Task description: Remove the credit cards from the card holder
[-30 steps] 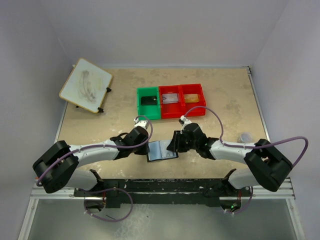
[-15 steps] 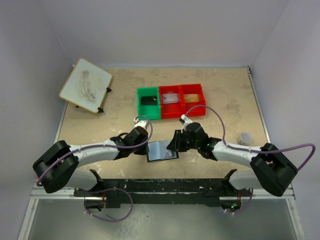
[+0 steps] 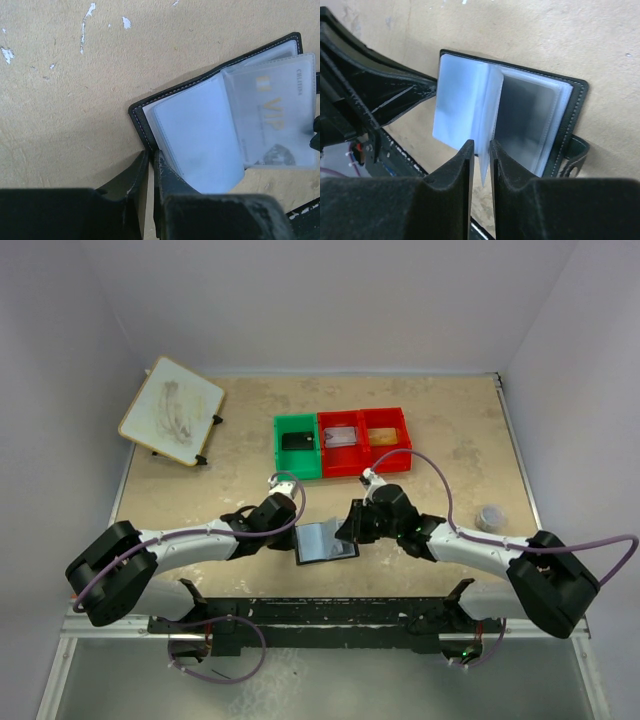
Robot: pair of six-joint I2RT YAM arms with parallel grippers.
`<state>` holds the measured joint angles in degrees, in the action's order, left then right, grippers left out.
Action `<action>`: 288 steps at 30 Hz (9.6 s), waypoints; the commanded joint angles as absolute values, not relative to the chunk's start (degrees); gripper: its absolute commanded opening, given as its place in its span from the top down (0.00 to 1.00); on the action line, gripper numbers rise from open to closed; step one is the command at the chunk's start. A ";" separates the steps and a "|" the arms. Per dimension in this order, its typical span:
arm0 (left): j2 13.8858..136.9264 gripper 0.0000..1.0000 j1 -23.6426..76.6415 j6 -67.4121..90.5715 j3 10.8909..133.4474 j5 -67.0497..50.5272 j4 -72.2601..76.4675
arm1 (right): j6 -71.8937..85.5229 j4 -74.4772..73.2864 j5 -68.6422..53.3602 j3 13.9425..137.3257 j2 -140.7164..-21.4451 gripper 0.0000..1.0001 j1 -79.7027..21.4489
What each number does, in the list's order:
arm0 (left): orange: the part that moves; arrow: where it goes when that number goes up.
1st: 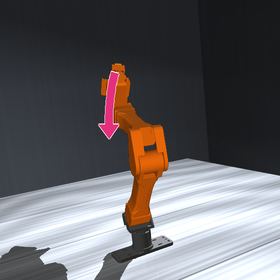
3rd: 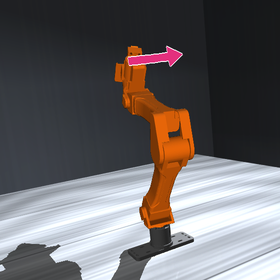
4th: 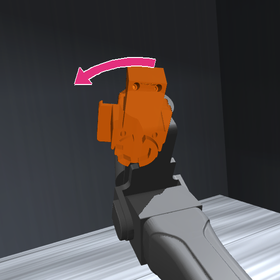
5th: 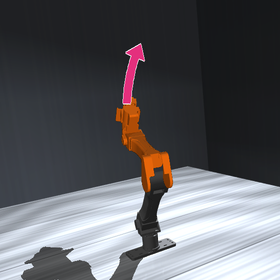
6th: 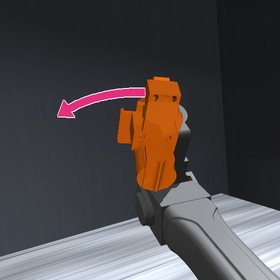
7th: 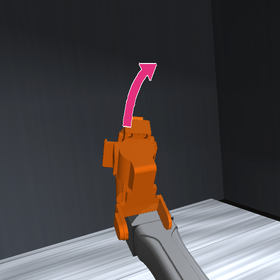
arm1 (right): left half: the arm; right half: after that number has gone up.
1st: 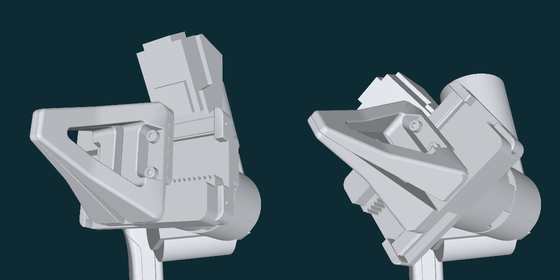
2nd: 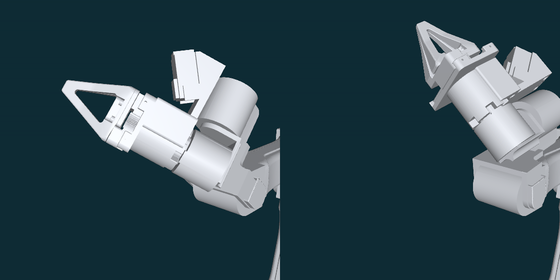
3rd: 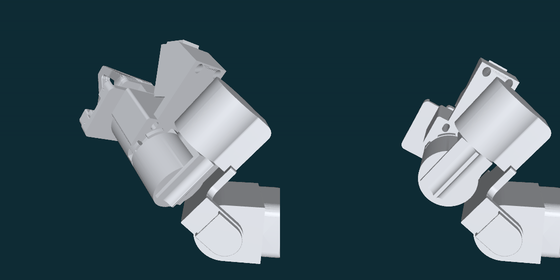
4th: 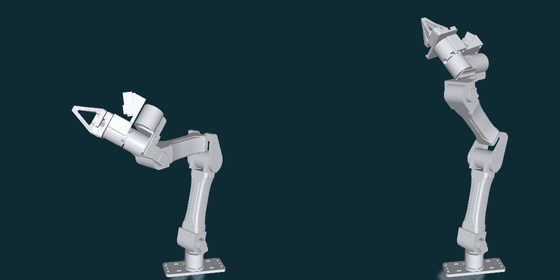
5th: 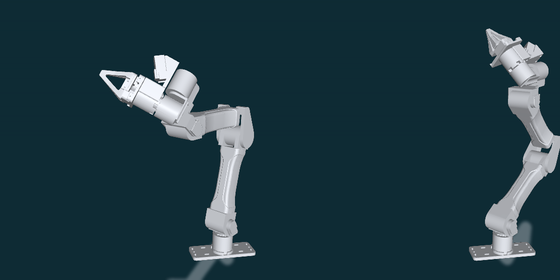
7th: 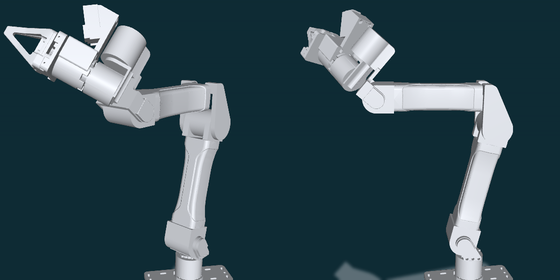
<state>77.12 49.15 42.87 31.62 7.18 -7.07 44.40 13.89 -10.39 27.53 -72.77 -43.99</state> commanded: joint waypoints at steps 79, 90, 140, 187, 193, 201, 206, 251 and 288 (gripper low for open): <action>79.11 0.88 49.66 45.17 28.43 7.12 -2.52 | 52.40 34.94 -17.15 23.99 -82.70 0.60 -44.47; 78.60 0.89 49.66 44.61 29.07 6.84 -2.81 | 54.87 36.69 -17.84 23.51 -85.73 0.68 -44.46; 77.37 0.79 53.29 47.72 29.58 5.38 -0.92 | 62.49 49.09 -17.62 18.06 -89.51 1.00 -44.43; 80.13 1.00 53.45 44.20 31.81 10.86 -8.70 | 69.51 65.33 -20.40 16.87 -96.95 0.96 -44.47; 80.06 1.00 53.45 43.78 32.40 10.99 -9.57 | 69.77 63.23 -18.93 16.43 -95.42 1.00 -44.41; 79.17 1.00 53.44 43.61 32.62 11.37 -10.86 | 69.63 60.93 -17.39 14.94 -92.73 1.00 -43.86; 78.81 1.00 53.47 43.16 33.23 10.74 -11.09 | 68.12 60.60 -18.77 16.34 -93.72 0.93 -43.86; 78.94 1.00 53.47 43.36 33.05 11.10 -11.08 | 63.96 58.94 -19.00 18.11 -92.61 1.00 -43.86; 74.10 0.71 53.45 53.32 27.85 7.09 10.04 | 47.29 52.81 -17.94 16.92 -72.06 1.00 -43.92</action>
